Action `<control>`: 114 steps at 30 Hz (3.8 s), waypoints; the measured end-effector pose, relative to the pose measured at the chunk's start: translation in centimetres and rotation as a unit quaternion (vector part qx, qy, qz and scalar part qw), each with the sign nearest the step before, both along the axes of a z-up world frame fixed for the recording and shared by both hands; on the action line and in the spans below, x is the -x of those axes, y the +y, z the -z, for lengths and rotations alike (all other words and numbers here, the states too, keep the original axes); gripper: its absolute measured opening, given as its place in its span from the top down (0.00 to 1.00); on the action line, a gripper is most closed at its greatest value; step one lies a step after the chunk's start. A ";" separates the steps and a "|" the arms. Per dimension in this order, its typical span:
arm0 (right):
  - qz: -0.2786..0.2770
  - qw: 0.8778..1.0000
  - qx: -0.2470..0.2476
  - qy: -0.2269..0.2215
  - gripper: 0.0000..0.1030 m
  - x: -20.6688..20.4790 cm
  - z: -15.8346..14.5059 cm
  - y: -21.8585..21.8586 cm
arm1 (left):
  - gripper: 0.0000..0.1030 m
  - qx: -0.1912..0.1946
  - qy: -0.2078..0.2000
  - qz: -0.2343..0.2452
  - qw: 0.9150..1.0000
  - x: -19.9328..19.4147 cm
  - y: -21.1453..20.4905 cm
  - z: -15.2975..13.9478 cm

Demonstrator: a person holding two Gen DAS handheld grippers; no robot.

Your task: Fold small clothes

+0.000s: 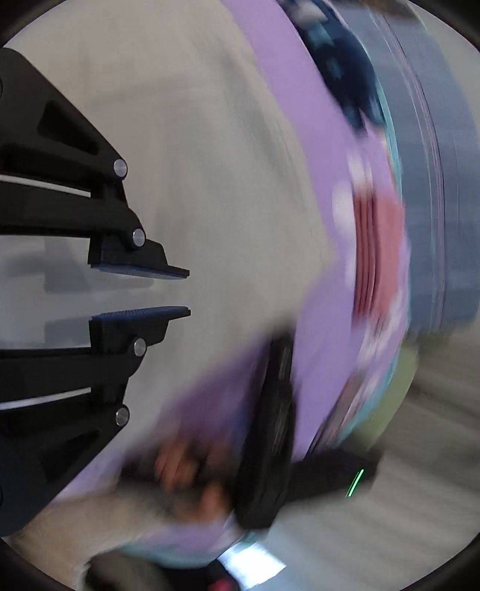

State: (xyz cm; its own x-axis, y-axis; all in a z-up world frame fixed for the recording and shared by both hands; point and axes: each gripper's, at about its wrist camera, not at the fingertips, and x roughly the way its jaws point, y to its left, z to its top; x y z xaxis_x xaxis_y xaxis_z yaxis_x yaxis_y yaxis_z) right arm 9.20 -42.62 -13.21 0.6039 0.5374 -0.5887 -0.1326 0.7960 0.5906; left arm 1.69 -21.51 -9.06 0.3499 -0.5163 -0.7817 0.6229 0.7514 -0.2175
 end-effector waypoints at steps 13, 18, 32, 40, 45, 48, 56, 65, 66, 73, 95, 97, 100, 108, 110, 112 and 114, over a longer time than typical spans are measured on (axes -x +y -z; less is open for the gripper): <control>0.002 1.000 -0.026 0.003 0.88 0.2 -0.1 -1.1 | 0.39 -0.133 -0.071 0.112 0.982 10.6 -7.9 1.6; -0.003 1.000 -0.020 0.000 0.84 0.3 -0.2 -0.7 | 0.92 -0.160 -0.093 0.125 0.975 11.0 -7.5 2.9; -0.034 0.998 -0.050 0.004 0.65 -0.5 -0.2 0.4 | 0.92 -0.069 -0.077 0.053 0.993 8.7 0.1 -1.4; -0.020 0.998 0.023 0.061 0.85 -3.6 -1.1 2.6 | 0.92 -0.043 -0.068 0.073 0.994 8.8 0.0 -1.1; 0.027 1.000 -0.012 -0.011 1.00 -2.8 -4.7 0.7 | 0.92 -0.013 -0.040 0.110 0.993 9.2 -0.5 -0.6; 0.053 0.998 0.027 -0.011 1.00 -3.2 -3.6 -0.1 | 0.93 -0.023 -0.034 0.138 0.990 9.6 -2.0 0.7; -0.024 0.997 -0.065 0.040 0.56 -2.7 -1.0 -1.9 | 0.93 -0.031 -0.032 0.146 0.988 9.5 -3.5 1.5; -0.022 0.998 0.042 0.037 0.97 -2.4 -2.1 2.4 | 0.96 -0.012 -0.013 0.163 0.987 9.6 -3.6 1.8; -0.018 1.000 0.012 0.022 0.97 -1.9 -3.1 1.7 | 0.96 -0.012 -0.016 0.169 0.985 9.8 -3.7 1.8; -0.023 0.998 0.051 0.037 0.96 -2.8 -0.4 2.1 | 1.00 -0.023 -0.005 0.196 0.980 10.6 -5.2 3.7; -0.032 0.999 0.008 0.043 0.95 -3.2 0.0 1.1 | 0.63 -0.124 -0.174 0.176 0.961 12.8 -7.3 1.8; -0.032 0.999 0.006 0.044 0.95 -3.2 0.0 1.1 | 0.63 -0.131 -0.163 0.180 0.961 12.5 -7.5 2.6; -0.033 0.998 0.002 0.044 0.95 -3.3 0.0 1.0 | 0.64 -0.139 -0.166 0.186 0.959 12.5 -7.6 3.4; -0.023 0.999 0.023 -0.004 0.96 -1.7 -3.1 1.7 | 0.97 -0.044 -0.091 0.207 0.973 11.1 -6.3 1.9; -0.024 0.998 0.054 -0.038 0.96 -0.8 -4.7 2.7 | 0.97 -0.040 -0.085 0.210 0.973 10.8 -6.0 2.2; -0.008 0.994 0.104 -0.037 0.96 -1.2 -4.1 3.4 | 0.97 -0.043 -0.066 0.207 0.975 10.3 -6.1 3.3; 0.048 0.980 0.191 -0.005 1.00 -2.7 -1.2 3.1 | 0.96 -0.050 -0.058 0.202 0.976 10.1 -6.3 4.1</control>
State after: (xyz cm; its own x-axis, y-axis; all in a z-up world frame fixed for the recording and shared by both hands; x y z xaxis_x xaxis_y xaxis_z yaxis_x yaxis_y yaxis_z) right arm 11.90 -39.55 -11.97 0.6479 0.2199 -0.7293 -0.0511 0.9678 0.2464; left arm -8.45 -27.77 -13.11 0.2218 -0.5541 -0.8024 0.8894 0.4523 -0.0665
